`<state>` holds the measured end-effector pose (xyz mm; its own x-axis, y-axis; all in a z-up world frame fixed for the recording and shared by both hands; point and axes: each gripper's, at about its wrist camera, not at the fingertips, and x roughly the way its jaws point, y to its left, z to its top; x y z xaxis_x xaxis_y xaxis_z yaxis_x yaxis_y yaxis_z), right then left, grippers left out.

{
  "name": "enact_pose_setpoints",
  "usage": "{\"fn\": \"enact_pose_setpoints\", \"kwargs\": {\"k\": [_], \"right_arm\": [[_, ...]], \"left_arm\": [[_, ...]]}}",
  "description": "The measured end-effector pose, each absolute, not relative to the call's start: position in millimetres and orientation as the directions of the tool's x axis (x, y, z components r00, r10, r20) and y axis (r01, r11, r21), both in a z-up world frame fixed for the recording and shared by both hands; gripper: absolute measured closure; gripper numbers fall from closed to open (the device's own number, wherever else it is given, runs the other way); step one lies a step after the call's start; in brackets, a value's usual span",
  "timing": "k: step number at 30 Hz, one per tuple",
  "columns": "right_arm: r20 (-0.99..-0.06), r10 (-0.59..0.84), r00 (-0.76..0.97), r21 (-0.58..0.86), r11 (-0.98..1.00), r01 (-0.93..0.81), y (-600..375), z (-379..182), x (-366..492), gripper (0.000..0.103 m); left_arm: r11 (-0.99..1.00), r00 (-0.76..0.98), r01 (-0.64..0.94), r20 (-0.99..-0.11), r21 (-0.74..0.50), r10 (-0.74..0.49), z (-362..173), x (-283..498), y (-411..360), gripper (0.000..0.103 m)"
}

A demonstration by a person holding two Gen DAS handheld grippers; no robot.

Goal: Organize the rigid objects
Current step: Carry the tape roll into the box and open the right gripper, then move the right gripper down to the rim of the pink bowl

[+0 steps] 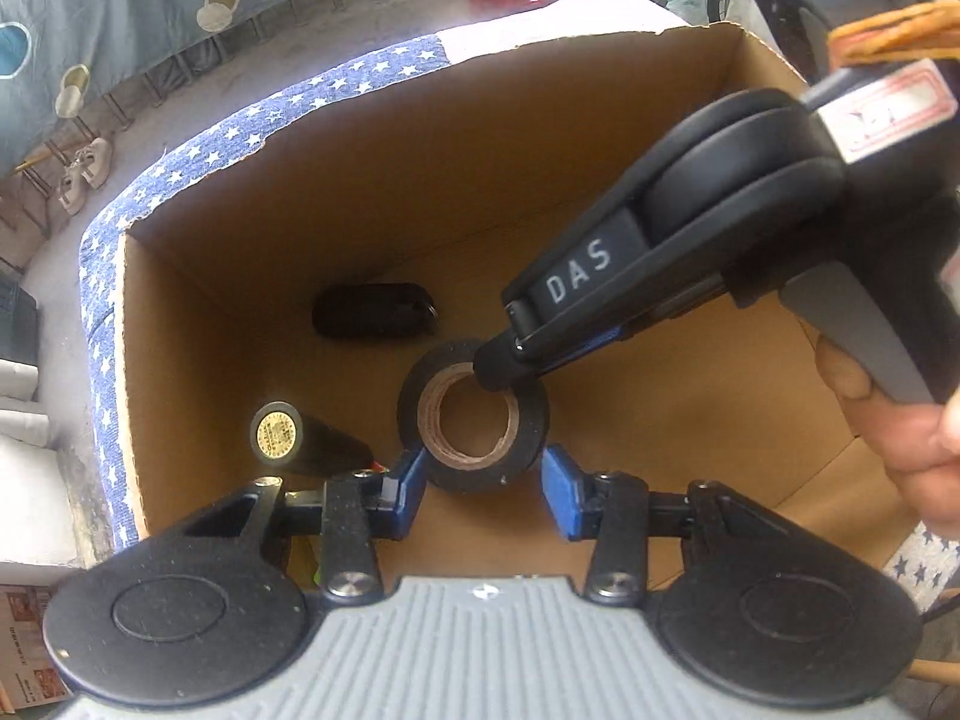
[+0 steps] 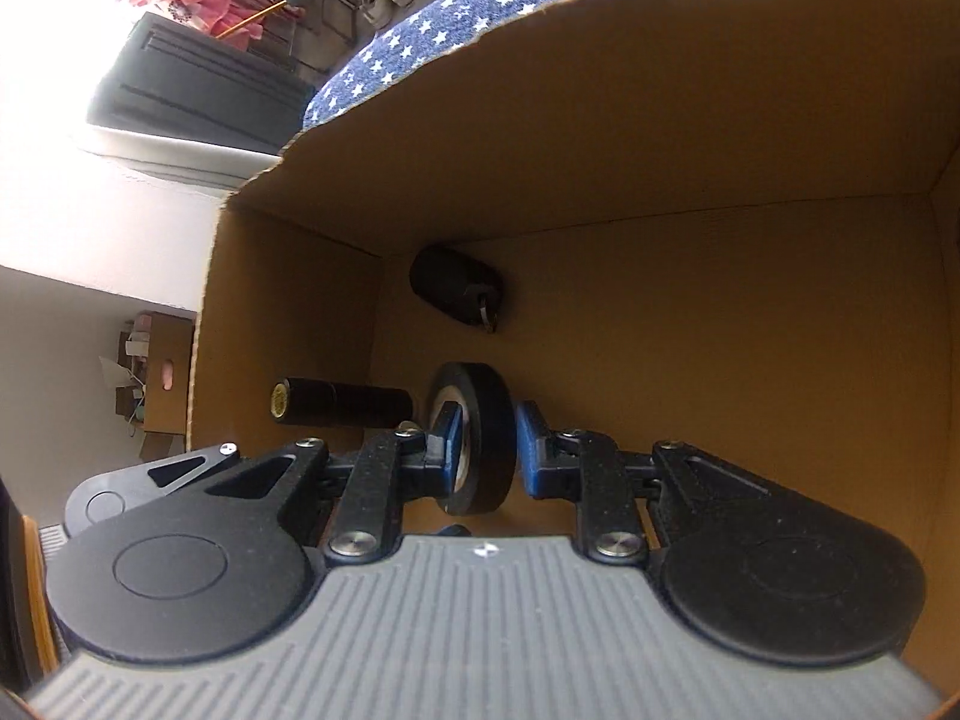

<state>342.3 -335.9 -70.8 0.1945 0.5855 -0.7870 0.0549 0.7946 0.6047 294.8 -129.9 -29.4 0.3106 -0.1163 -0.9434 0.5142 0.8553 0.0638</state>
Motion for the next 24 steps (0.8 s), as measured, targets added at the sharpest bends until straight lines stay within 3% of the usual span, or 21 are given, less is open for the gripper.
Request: {"fn": "enact_pose_setpoints", "kwargs": {"k": [5, 8, 12, 18, 24], "right_arm": [[-0.796, 0.569, 0.209, 0.592, 0.803, 0.066, -333.9, -70.5, 337.8, 0.081], [-0.776, 0.58, 0.248, 0.612, 0.788, 0.071, -341.1, -56.3, 328.1, 0.071], [-0.731, 0.6, 0.325, 0.646, 0.762, 0.045, -353.3, -26.4, 299.7, 0.07], [-0.621, 0.626, 0.472, 0.696, 0.717, -0.037, -373.1, 28.4, 214.5, 0.066], [-0.475, 0.673, 0.567, 0.763, 0.636, -0.116, -380.1, 50.3, 102.4, 0.062]], "left_arm": [[0.854, 0.342, 0.515, -0.93, 0.066, -0.135, -16.4, 286.2, -127.0, 0.058], [0.861, 0.365, 0.506, -0.918, 0.056, -0.155, -2.0, 276.5, -119.4, 0.057], [0.863, 0.409, 0.504, -0.89, 0.038, -0.2, 27.4, 254.1, -106.8, 0.057], [0.851, 0.516, 0.525, -0.806, 0.03, -0.29, 75.9, 182.2, -64.9, 0.052], [0.837, 0.546, 0.548, -0.759, 0.003, -0.354, 86.2, 107.1, -25.4, 0.042]]}}
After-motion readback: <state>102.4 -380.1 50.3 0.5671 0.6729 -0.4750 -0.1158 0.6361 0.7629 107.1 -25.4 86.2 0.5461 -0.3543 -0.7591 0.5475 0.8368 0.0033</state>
